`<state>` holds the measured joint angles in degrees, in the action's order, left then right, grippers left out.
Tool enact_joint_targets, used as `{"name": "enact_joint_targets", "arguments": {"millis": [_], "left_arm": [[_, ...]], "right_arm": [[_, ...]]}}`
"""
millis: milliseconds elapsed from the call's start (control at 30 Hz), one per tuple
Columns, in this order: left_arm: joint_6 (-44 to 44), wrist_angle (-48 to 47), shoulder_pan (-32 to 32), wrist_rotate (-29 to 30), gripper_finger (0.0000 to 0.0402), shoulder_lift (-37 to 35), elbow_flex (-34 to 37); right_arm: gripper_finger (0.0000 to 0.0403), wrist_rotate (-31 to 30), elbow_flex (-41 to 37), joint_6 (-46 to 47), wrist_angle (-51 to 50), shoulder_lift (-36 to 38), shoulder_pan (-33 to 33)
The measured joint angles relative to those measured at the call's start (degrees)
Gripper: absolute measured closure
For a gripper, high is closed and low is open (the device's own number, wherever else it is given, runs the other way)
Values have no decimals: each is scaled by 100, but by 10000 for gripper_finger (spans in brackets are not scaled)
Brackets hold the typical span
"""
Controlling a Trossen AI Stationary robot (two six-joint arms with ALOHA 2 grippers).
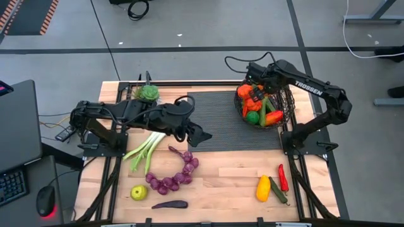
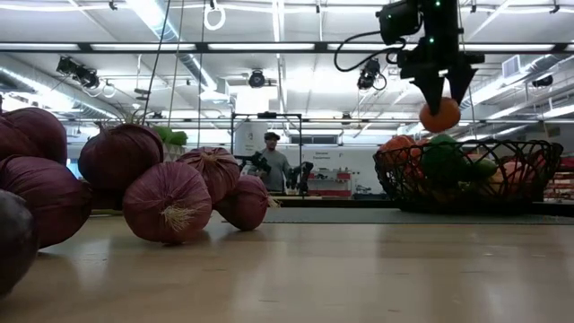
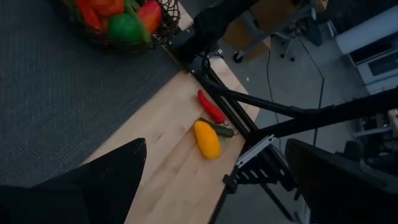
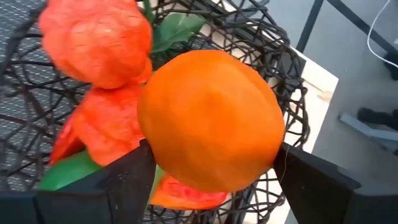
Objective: Build produce basket
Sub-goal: Put the orange into the black basket, then put the yellow mango into the black basket
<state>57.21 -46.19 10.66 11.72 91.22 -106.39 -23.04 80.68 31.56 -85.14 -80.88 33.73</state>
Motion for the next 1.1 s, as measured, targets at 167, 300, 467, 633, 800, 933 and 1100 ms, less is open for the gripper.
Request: {"name": "enact_joint_targets", "arguments": {"millis": [167,300,467,633,800,933,1100], "left_arm": [[-109,0,0,3,11,0,0],[-108,0,1,1,11,0,0],[-105,0,0,1,11,0,0],[-99,0,0,1,11,0,0],[-98,1,0,1,11,0,0],[-98,2,0,1,11,0,0],[-139,1,0,1,11,0,0]], "right_arm": [[44,2,0,-263,0,0,158],[14,85,0,-324,-10,0,173],[9,879,0,-281,-19,0,76],[9,2338,0,14,-341,0,-248],[9,3295,0,537,-483,7,-976],[9,3470,0,1245,-486,61,-1789],[9,3334,0,2453,-485,79,-2921]]}}
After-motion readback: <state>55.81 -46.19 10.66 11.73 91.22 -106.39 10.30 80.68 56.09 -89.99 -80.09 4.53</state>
